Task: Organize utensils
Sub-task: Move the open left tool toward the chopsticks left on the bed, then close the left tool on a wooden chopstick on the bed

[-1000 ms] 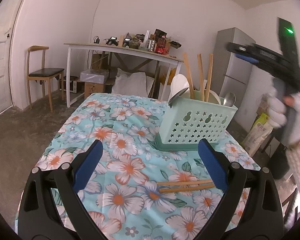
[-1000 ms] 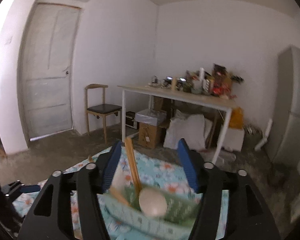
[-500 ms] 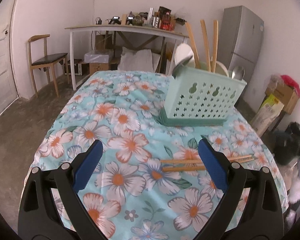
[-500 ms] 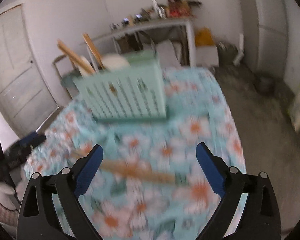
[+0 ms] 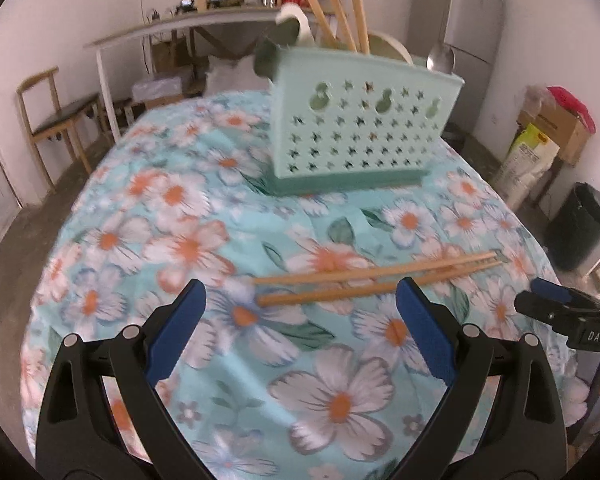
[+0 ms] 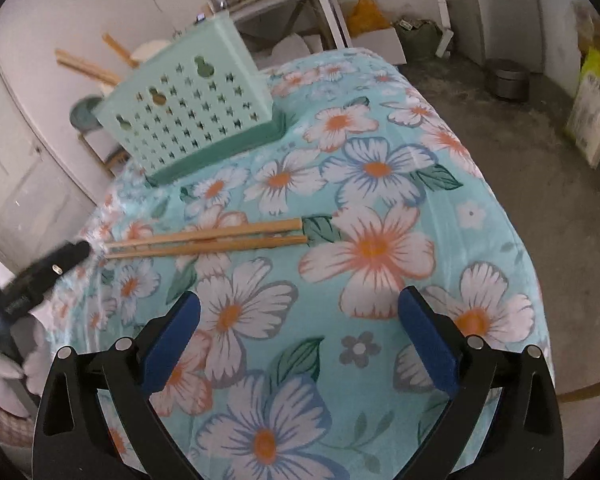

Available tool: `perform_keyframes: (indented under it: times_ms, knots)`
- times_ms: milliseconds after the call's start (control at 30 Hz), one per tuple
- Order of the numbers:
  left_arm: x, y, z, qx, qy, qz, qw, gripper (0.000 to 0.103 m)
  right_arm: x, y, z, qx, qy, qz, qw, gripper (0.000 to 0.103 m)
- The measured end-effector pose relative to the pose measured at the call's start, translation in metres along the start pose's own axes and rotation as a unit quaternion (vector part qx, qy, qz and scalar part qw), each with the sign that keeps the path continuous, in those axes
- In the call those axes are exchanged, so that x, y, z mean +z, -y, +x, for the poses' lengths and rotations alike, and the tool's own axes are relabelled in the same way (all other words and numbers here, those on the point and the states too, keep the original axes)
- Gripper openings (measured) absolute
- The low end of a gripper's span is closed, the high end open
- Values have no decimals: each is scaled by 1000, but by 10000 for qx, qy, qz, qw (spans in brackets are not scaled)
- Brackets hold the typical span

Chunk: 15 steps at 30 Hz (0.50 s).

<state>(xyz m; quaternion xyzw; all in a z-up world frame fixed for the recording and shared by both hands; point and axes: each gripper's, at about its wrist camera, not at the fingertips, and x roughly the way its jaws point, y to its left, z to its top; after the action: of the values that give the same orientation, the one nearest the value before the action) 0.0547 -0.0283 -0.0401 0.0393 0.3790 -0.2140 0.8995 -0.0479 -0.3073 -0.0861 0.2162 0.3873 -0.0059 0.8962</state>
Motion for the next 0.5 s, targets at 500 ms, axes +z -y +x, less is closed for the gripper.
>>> perform_keyframes:
  times_ms: [500]
  knots:
    - [-16, -54, 44, -1812, -786, -3090, 9303, 57, -6, 5, -5, 225, 356, 38, 9991, 97]
